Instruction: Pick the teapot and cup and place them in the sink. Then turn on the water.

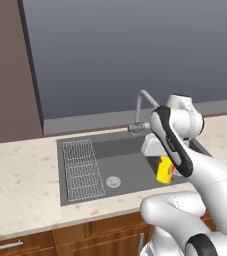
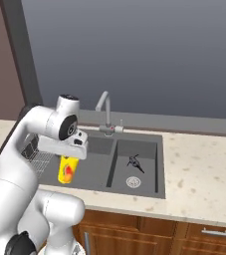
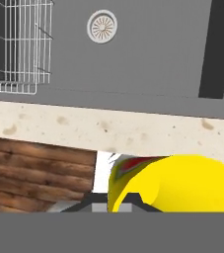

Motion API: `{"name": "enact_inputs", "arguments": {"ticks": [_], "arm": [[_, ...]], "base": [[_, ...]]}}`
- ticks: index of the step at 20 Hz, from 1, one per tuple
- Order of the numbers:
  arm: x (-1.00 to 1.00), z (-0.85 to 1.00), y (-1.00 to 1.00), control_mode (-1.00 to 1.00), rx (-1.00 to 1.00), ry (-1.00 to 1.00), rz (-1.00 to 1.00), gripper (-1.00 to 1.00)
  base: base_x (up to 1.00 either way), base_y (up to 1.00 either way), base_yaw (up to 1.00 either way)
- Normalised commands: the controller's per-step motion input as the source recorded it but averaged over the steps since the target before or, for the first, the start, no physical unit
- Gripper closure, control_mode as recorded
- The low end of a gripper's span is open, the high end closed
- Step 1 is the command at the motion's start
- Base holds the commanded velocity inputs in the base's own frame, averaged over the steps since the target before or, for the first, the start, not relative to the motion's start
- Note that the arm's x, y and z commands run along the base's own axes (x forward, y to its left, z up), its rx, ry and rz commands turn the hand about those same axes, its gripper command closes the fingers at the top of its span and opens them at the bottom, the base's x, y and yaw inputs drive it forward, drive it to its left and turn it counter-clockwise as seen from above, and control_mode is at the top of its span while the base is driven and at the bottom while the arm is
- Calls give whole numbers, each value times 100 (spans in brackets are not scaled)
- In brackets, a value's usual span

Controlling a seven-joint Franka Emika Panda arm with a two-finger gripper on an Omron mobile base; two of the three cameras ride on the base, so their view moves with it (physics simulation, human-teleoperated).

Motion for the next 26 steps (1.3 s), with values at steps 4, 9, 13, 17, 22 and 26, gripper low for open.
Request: {"name": "enact_inputs", "arguments": {"ticks": [4, 9, 13, 17, 22, 26], "arm": [[12, -1, 25, -100, -2, -20, -11, 100], [24, -1, 29, -100, -6, -16, -10, 100], [39, -13, 33, -100, -10, -10, -10, 100], [56, -18, 22, -100, -10, -3, -8, 100], [65, -7, 11, -100, -4, 0, -7, 100], [61, -4, 6, -100, -1, 0, -6, 100]], "base": [[0, 0, 0], [0, 0, 0], [0, 0, 0], [0, 0, 0], [0, 0, 0], [0, 0, 0]]}}
